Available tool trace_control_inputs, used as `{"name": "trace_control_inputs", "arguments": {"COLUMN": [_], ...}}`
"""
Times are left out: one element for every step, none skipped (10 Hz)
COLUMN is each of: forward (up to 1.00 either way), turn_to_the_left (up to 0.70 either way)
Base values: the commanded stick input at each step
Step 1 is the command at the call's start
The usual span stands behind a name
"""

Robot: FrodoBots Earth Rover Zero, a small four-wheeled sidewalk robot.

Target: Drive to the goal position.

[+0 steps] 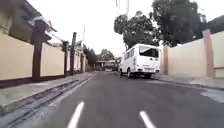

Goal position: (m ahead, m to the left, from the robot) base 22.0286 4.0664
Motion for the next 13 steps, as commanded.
{"name": "trace_control_inputs", "arguments": {"forward": [0.7,0.7,0.7,0.7,0.7,0.7,0.7,0.7,0.7,0.7,0.7,0.7,0.7], "turn_to_the_left": [0.0,0.0,0.0,0.0,0.0,0.0,0.0,0.0,0.0,0.0,0.0,0.0,0.0]}}
